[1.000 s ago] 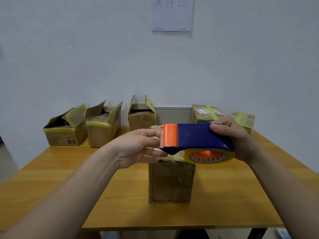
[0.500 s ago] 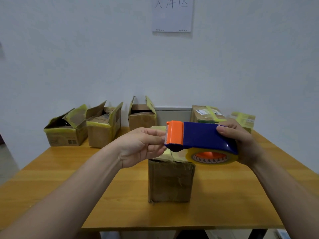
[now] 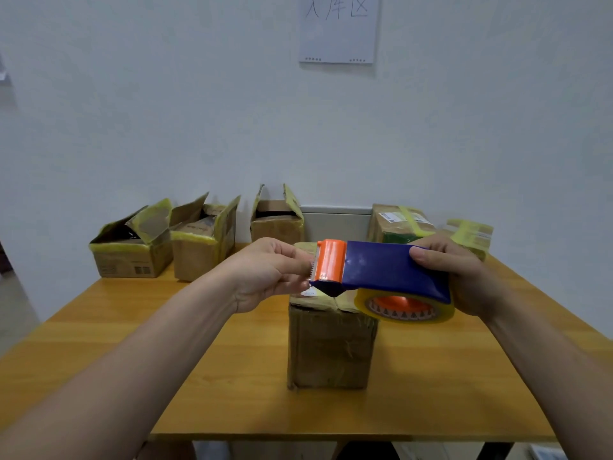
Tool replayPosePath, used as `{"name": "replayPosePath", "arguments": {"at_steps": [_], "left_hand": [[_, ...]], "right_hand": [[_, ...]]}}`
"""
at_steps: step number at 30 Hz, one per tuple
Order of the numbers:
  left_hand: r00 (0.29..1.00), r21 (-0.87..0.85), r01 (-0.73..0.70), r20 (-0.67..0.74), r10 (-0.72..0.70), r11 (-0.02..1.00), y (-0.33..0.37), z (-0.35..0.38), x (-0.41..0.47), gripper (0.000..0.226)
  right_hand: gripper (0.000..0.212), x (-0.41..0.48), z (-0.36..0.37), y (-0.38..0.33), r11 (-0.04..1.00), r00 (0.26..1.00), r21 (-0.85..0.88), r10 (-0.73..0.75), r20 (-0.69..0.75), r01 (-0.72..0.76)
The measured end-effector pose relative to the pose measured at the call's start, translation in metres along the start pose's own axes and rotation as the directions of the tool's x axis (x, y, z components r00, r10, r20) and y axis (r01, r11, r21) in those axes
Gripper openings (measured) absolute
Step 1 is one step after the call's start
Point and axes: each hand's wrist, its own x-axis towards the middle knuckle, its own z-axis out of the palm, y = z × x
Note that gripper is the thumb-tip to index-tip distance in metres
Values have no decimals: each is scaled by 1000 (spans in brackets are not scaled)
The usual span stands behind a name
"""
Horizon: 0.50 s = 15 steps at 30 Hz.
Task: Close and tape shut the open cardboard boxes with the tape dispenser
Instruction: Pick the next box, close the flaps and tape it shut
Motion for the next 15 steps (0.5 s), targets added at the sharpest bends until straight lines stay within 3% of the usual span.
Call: {"name": "replayPosePath", "arguments": {"at_steps": [4, 9, 12, 15], "left_hand": [[1000, -11, -12, -11, 12, 1000, 2, -1, 2, 12], [998, -143, 31, -45, -38, 989, 7, -1, 14, 14], [996, -197, 87, -6, -90, 976, 9, -2, 20, 17], [989, -264, 146, 52, -137, 954, 6, -5, 24, 22]], "right_hand": [[38, -3, 0, -2, 997, 997, 4, 73, 2, -73], [62, -11, 3, 5, 985, 975, 0, 172, -140, -174], [70, -14, 5, 6, 967, 955, 105, 246, -164, -231], [71, -14, 4, 3, 955, 980, 220, 192, 49, -198]]}}
